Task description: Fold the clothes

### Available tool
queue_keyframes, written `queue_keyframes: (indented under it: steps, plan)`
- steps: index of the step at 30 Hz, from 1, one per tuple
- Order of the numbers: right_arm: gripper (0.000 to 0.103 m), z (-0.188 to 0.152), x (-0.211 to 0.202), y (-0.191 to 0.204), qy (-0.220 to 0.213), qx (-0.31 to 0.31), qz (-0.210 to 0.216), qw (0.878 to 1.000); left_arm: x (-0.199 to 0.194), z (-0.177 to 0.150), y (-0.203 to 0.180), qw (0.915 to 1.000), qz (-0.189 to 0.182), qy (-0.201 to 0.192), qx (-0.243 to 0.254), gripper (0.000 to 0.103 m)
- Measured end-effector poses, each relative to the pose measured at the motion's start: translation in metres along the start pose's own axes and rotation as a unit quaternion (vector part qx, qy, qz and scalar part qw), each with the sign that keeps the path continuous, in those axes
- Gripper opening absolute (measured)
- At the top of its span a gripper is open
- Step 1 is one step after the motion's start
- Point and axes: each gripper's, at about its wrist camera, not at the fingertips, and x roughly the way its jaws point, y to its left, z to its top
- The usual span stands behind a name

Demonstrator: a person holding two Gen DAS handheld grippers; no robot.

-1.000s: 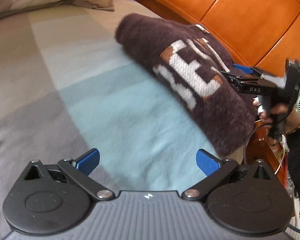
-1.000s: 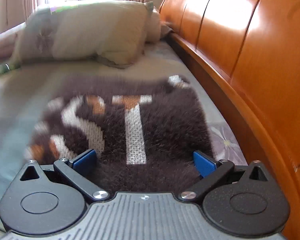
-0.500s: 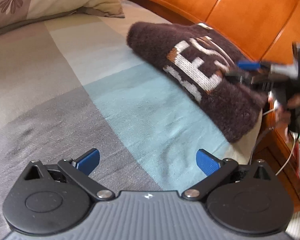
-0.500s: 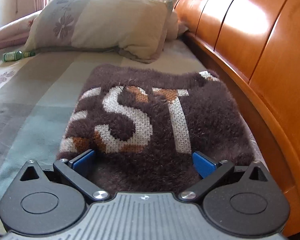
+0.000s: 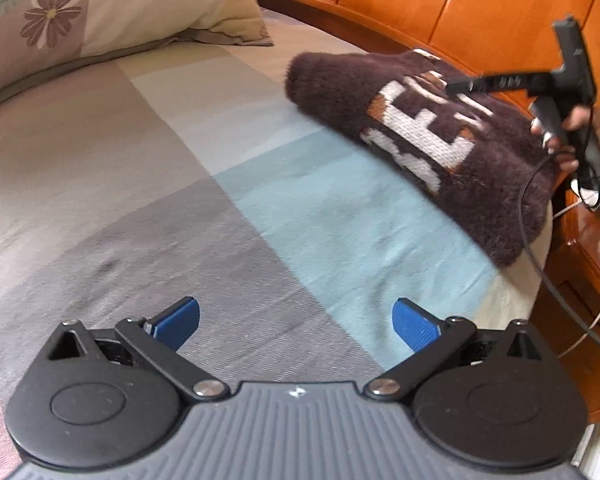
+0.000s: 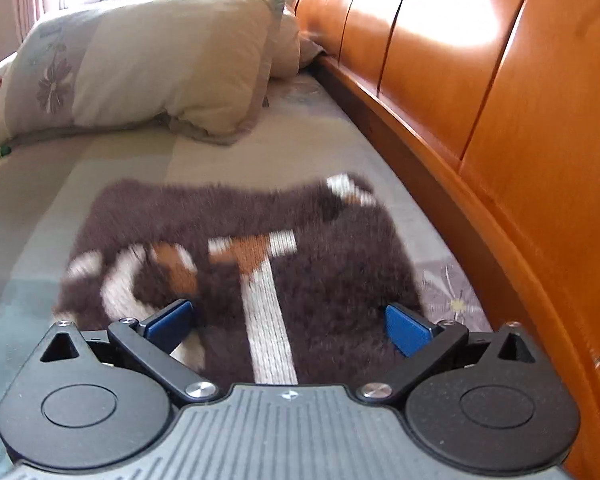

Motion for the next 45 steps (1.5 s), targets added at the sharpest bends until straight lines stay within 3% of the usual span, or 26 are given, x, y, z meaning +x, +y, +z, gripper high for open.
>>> queue_keyframes:
  steps: [4, 7, 10, 14, 18, 29, 36, 45]
  plan:
    - [0.103, 0.022, 0.027, 0.007, 0.004, 0.002, -0.005, 1.0, 0.001, -0.003, -0.001, 1.0, -0.004, 0.0, 0.001, 0.102]
    - [0.103, 0.016, 0.061, 0.004, 0.022, 0.029, -0.002, 0.999, 0.0, -0.006, 0.0, 1.0, -0.002, 0.001, 0.001, 0.102]
    - [0.103, 0.016, 0.064, 0.003, 0.024, 0.036, 0.0, 0.999, -0.001, -0.01, 0.003, 1.0, -0.002, 0.002, -0.003, 0.102]
    - [0.103, 0.032, 0.045, 0.003, 0.028, 0.055, 0.011, 0.998, -0.002, -0.01, 0.004, 1.0, 0.0, 0.003, -0.004, 0.102]
    - [0.103, 0.041, 0.05, 0.029, 0.029, 0.038, 0.052, 0.997, -0.002, -0.008, 0.002, 1.0, 0.0, 0.003, -0.003, 0.102]
    - [0.103, -0.002, -0.033, 0.027, -0.003, -0.003, 0.06, 0.998, -0.012, -0.015, 0.01, 0.9999, 0.011, 0.002, 0.004, 0.102]
    - [0.103, -0.013, -0.047, 0.012, -0.038, 0.022, 0.064, 0.997, -0.011, -0.021, -0.001, 0.9993, 0.005, 0.013, 0.034, 0.102]
    - [0.103, -0.028, -0.063, -0.007, -0.084, 0.056, 0.07, 0.992, -0.01, -0.019, -0.001, 0.9988, 0.027, 0.014, 0.037, 0.102]
